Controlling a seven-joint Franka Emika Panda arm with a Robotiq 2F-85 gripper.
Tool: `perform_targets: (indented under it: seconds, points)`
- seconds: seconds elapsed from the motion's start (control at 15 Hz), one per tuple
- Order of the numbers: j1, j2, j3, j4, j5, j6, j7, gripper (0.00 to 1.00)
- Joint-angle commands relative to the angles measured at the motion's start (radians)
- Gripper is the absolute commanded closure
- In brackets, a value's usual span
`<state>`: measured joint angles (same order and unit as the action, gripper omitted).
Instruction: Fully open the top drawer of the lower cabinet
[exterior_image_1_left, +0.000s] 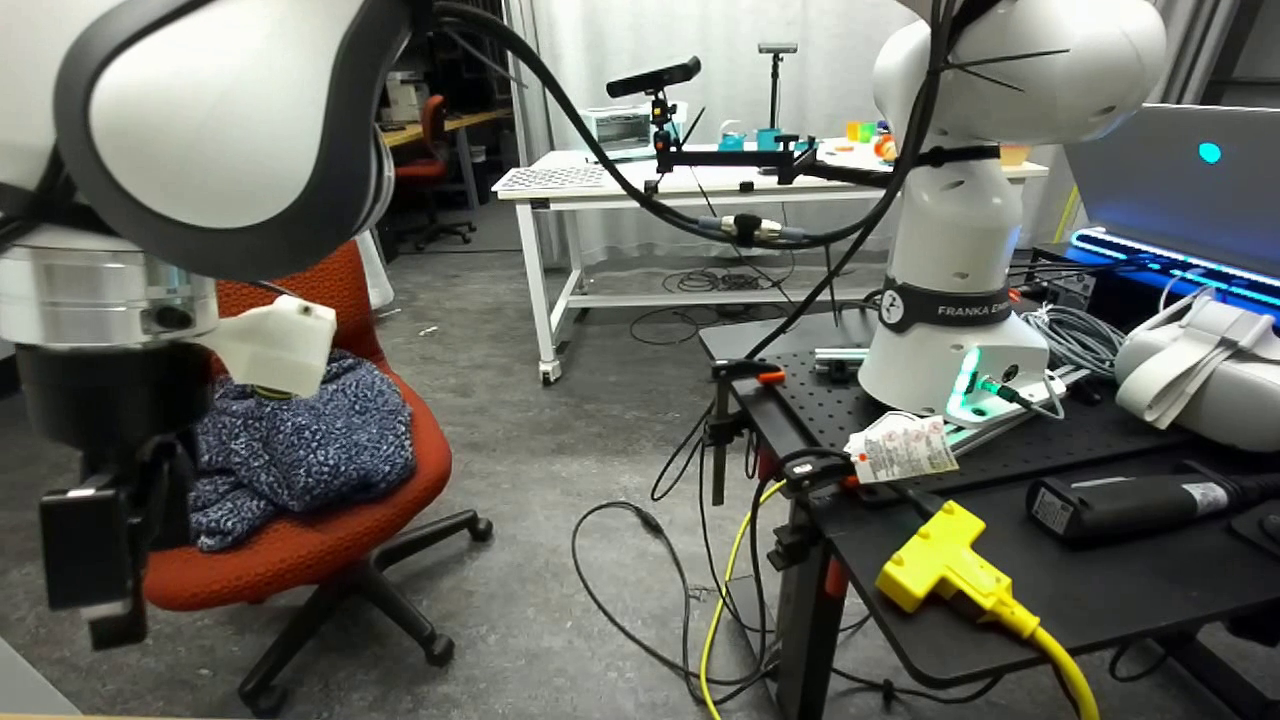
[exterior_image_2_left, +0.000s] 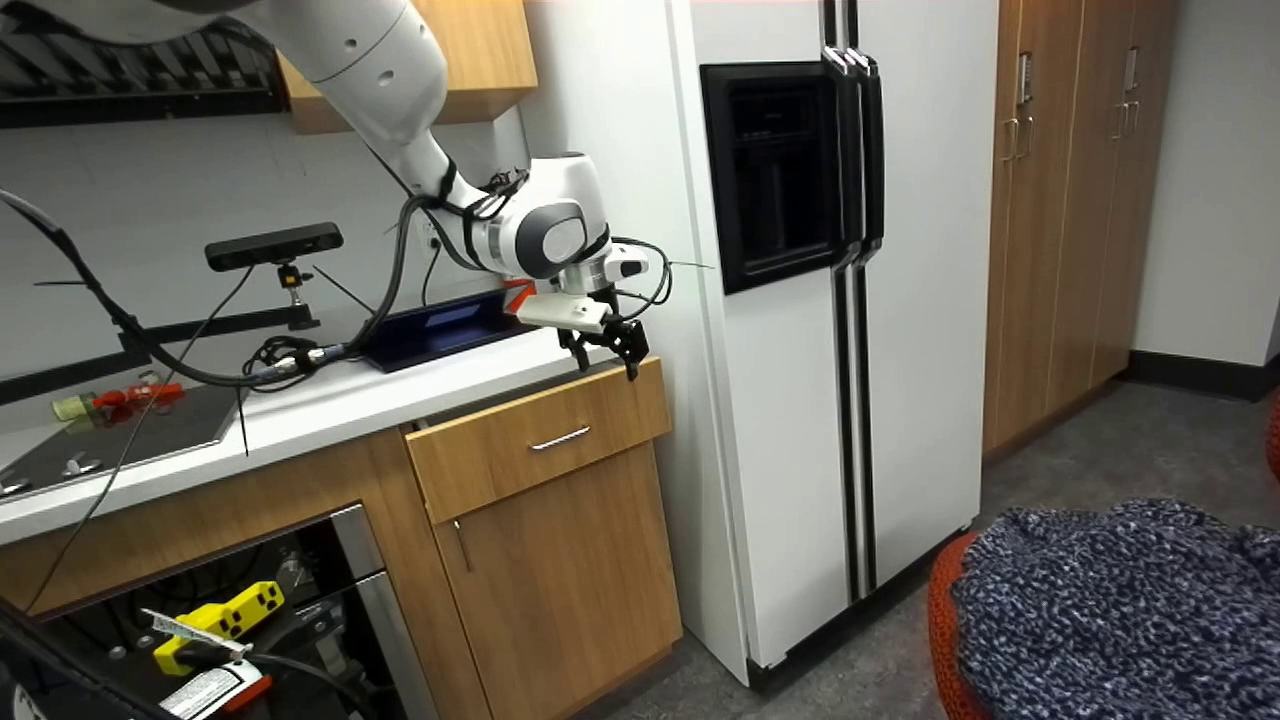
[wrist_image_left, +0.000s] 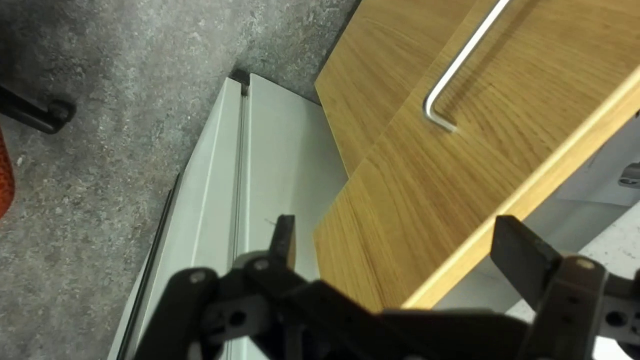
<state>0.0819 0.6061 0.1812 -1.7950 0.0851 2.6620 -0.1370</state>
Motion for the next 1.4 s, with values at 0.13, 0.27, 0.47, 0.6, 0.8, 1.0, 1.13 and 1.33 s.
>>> perform_targets:
  seconds: [0.13,0.27,0.47,0.6,0.8,1.0,1.13,1.33]
  points:
    - [-0.012,0.103,0.047,0.122,0.028,-0.073,-0.025,0.00]
    - [-0.010,0.125,0.060,0.136,0.033,-0.080,-0.026,0.00]
    - [-0.005,0.146,0.072,0.158,0.031,-0.086,-0.026,0.00]
    - [-0.001,0.151,0.076,0.172,0.027,-0.092,-0.025,0.00]
    - [0.007,0.154,0.077,0.191,0.021,-0.103,-0.022,0.00]
    - [0.008,0.161,0.080,0.206,0.025,-0.110,-0.023,0.00]
    - [0.007,0.169,0.081,0.200,0.028,-0.109,-0.022,0.00]
    - [0.010,0.179,0.070,0.192,0.019,-0.115,-0.017,0.00]
